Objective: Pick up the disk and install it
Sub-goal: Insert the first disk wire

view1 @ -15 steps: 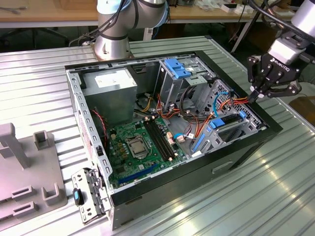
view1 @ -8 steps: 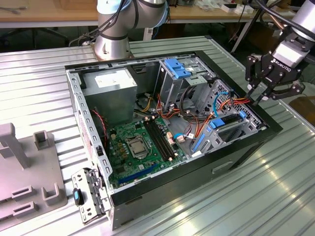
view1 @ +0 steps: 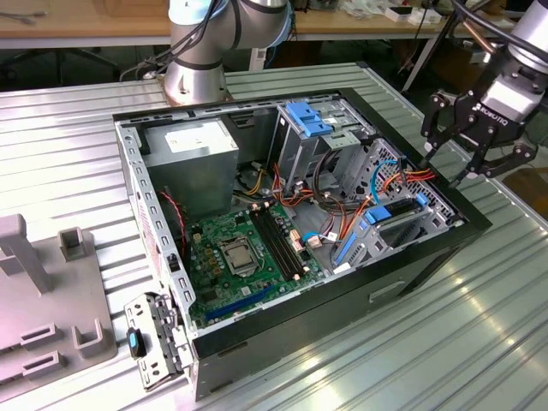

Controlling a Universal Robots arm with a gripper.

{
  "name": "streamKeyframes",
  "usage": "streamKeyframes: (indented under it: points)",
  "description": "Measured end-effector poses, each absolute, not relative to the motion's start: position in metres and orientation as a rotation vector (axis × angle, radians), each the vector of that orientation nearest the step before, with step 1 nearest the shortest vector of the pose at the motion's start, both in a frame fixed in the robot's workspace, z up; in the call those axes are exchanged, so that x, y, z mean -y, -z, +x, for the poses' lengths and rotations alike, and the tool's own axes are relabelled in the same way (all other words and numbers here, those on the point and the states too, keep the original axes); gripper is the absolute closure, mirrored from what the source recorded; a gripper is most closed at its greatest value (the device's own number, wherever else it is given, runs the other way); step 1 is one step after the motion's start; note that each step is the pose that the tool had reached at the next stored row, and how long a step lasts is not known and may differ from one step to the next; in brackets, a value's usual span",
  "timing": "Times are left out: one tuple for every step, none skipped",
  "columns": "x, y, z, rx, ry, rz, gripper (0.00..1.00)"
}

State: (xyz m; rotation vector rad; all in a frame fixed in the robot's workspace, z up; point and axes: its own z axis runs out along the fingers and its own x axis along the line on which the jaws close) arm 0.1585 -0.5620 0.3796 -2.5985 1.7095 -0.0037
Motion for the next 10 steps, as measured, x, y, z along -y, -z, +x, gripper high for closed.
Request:
streamKeyframes:
  points:
    - [0.5620,-0.3795,0.1588,-1.679,0.003,-2.618,0.46]
    - [0.5620,-0.3794,0.1589,-1.656,0.003,-2.633,0.46]
    - [0.5620,-0.3792,0.1590,-1.622,0.002,-2.654,0.46]
    - [0.5620,-0.3790,0.1591,-1.577,0.001,-2.681,0.46]
    - [0.5620,-0.3787,0.1592,-1.553,0.001,-2.695,0.46]
    - [0.5620,-0.3784,0.1596,-1.531,0.000,-2.707,0.46]
    - [0.5619,-0.3780,0.1607,-1.515,0.000,-2.716,0.46]
    - [0.5612,-0.3779,0.1619,-1.512,0.000,-2.719,0.46]
    - [0.5586,-0.3776,0.1648,-1.511,0.002,-2.722,0.46]
    - [0.5573,-0.3774,0.1659,-1.510,0.003,-2.723,0.46]
